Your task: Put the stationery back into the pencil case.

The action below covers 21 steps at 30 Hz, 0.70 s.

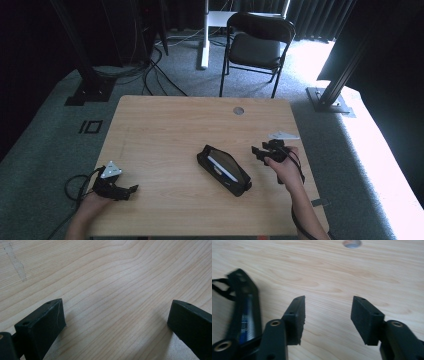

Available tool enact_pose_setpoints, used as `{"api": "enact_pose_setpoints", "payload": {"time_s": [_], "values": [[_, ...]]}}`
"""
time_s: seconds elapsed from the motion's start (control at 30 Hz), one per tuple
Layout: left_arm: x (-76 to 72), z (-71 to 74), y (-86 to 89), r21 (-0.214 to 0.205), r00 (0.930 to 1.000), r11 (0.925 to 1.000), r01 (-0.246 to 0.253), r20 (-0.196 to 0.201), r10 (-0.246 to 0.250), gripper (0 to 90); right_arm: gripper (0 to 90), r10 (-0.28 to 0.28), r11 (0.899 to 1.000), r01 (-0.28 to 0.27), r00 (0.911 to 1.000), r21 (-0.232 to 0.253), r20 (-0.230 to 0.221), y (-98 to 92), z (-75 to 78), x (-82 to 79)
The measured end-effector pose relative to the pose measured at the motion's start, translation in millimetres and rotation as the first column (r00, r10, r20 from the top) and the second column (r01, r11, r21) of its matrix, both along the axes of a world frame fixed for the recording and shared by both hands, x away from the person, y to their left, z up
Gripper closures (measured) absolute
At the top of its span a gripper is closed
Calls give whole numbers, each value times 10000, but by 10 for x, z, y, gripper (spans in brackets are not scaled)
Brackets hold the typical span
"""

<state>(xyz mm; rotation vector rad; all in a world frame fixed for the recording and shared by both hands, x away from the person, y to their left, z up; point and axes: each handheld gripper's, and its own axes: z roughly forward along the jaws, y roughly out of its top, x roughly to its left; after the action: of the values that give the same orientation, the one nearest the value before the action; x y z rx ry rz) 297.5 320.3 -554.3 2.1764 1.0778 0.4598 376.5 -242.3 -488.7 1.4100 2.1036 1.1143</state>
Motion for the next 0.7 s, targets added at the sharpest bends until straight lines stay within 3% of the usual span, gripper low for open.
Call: {"api": "enact_pose_setpoints", "payload": {"time_s": [0.17, 0.3, 0.53, 0.57, 0.7], "values": [[0, 0, 0, -2, 10000, 10000, 2, -3, -2, 16, 410, -688, 9976, 688, 9976, 53, 23, -159, -128, -50], [0, 0, 0, 1, 10000, 10000, 1, -2, -1, 16, 410, -1080, 9937, 1081, 9941, -283, 73, -248, -200, -87], [0, 0, 0, 5, 10000, 10000, 0, -5, 0, 16, 357, -1913, 9795, 1912, 9815, -635, 51, -421, -353, -159], [0, 0, 0, -1, 10000, 10000, 1, -2, -1, 15, 336, -2240, 9724, 2239, 9746, -657, 50, -472, -404, -183], [0, 0, 0, -1, 10000, 10000, 0, -2, 0, 15, 306, -2533, 9650, 2526, 9674, -707, -11, -526, -476, -227]]}}
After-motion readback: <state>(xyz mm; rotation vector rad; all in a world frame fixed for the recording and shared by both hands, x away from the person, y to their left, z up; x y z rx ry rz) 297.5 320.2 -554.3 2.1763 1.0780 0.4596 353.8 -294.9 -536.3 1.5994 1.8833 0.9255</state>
